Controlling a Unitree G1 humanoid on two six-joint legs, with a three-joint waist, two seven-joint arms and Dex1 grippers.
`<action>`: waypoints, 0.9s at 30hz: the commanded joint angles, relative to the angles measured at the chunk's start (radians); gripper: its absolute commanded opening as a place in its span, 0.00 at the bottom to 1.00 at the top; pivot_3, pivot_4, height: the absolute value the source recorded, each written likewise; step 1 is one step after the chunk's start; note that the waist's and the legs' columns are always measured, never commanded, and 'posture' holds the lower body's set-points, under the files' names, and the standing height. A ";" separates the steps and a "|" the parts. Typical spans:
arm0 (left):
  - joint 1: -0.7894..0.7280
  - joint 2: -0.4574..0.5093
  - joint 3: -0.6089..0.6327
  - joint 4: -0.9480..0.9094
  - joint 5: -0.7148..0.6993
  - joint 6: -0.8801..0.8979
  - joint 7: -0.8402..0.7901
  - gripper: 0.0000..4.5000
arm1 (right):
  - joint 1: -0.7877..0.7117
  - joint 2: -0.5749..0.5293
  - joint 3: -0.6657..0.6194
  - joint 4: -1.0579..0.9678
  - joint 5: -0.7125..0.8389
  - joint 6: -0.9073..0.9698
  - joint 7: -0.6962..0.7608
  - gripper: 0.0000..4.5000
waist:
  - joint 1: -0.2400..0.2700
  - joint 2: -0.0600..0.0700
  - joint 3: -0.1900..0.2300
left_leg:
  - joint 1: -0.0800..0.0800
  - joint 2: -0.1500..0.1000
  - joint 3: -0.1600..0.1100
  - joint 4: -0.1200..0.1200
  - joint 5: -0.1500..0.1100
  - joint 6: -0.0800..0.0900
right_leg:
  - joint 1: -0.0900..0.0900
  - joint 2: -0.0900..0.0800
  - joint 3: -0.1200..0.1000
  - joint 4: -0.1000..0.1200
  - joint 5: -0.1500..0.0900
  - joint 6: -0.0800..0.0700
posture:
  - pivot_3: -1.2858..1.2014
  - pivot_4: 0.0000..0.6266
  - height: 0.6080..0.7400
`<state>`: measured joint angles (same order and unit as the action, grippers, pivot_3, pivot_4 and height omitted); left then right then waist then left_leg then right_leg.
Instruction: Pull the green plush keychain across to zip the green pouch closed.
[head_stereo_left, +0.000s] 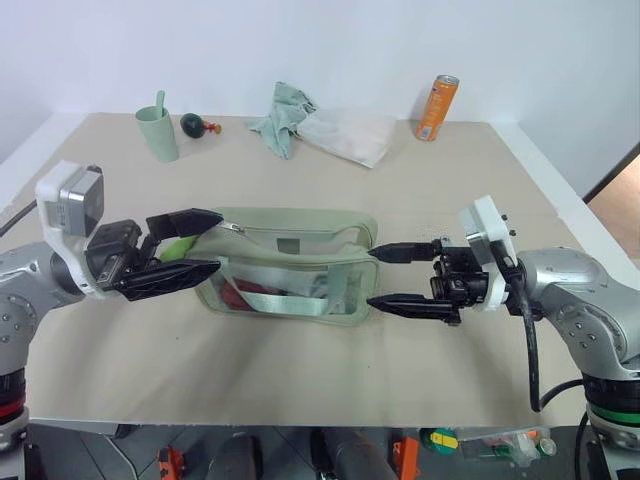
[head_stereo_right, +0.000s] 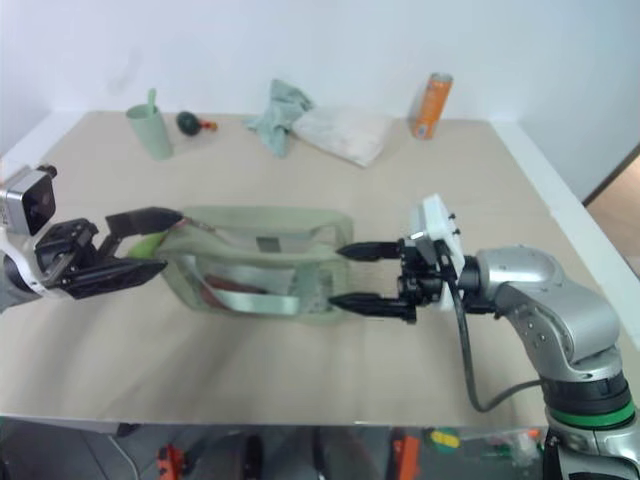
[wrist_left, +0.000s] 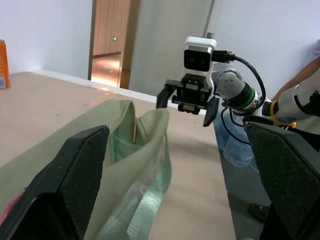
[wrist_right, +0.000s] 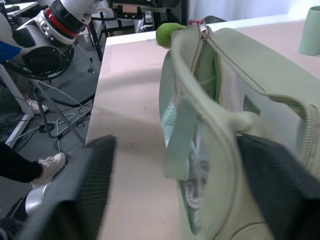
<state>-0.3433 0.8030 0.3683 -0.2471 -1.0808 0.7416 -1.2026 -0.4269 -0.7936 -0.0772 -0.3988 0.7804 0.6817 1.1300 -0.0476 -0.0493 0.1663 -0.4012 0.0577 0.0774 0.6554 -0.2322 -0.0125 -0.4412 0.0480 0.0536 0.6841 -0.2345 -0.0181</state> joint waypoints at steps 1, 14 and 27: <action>-0.003 -0.008 0.040 -0.023 -0.028 -0.014 0.027 1.00 | -0.004 0.007 0.006 -0.024 0.010 -0.017 0.009 0.50 | 0.000 0.000 0.000 | 0.000 0.000 0.000 0.000 0.000 0.000 | 0.000 0.000 0.000 0.000 0.000 0.000 | 0.52 0.24 1.00; -0.017 -0.013 0.103 0.012 -0.065 -0.019 0.092 1.00 | 0.006 0.007 0.004 -0.025 -0.004 -0.055 0.012 0.02 | 0.000 0.000 0.000 | 0.000 0.000 0.000 0.000 0.000 0.000 | 0.000 0.000 0.000 0.000 0.000 0.000 | 0.52 0.24 1.00; 0.056 0.055 0.062 0.136 0.109 -0.058 0.019 1.00 | -0.043 0.005 0.036 0.033 -0.169 -0.173 -0.032 0.02 | 0.001 0.000 0.000 | 0.000 0.000 0.001 0.000 0.000 0.000 | 0.000 -0.001 0.000 0.000 0.000 0.000 | 0.52 0.24 1.00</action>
<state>-0.2828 0.8444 0.4263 -0.1113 -0.9809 0.7032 -1.1688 -0.4512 -0.7864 -0.0385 -0.3626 0.6224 0.5278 1.1026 -0.0461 -0.0494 0.1662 -0.4011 0.0574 0.0782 0.6554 -0.2321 -0.0125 -0.4415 0.0472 0.0538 0.6841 -0.2345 -0.0182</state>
